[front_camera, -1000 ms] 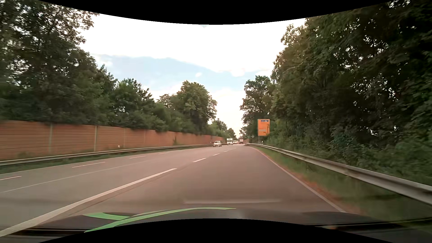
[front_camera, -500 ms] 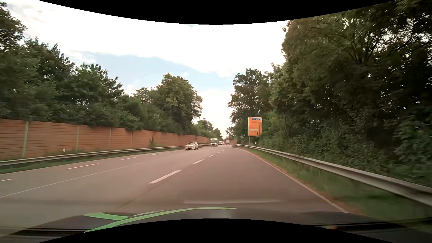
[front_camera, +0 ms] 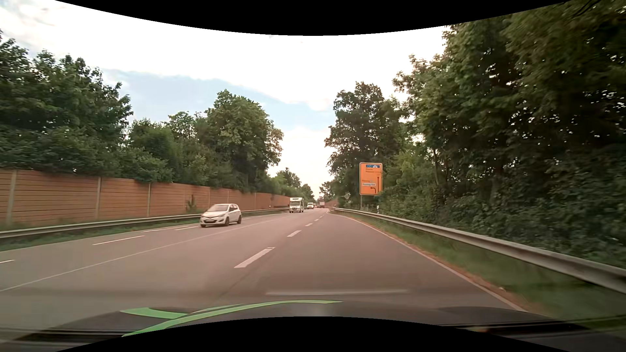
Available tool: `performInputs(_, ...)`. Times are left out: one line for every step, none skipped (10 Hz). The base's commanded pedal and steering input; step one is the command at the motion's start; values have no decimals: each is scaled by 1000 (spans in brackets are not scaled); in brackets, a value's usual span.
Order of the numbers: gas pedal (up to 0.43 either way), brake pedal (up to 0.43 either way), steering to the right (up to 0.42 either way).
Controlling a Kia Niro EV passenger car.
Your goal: Follow the waypoints while adhering to traffic rules and regulations
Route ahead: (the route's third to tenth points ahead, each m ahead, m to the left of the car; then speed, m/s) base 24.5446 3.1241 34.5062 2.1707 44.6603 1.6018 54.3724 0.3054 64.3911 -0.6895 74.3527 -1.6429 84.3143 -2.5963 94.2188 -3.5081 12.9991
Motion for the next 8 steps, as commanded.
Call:
performInputs(260, 0, 10)
performInputs(268, 0, 10)
performInputs(268, 0, 10)
performInputs(268, 0, 10)
performInputs(268, 0, 10)
performInputs(268, 0, 9)
performInputs(280, 0, 8)
performInputs(280, 0, 4)
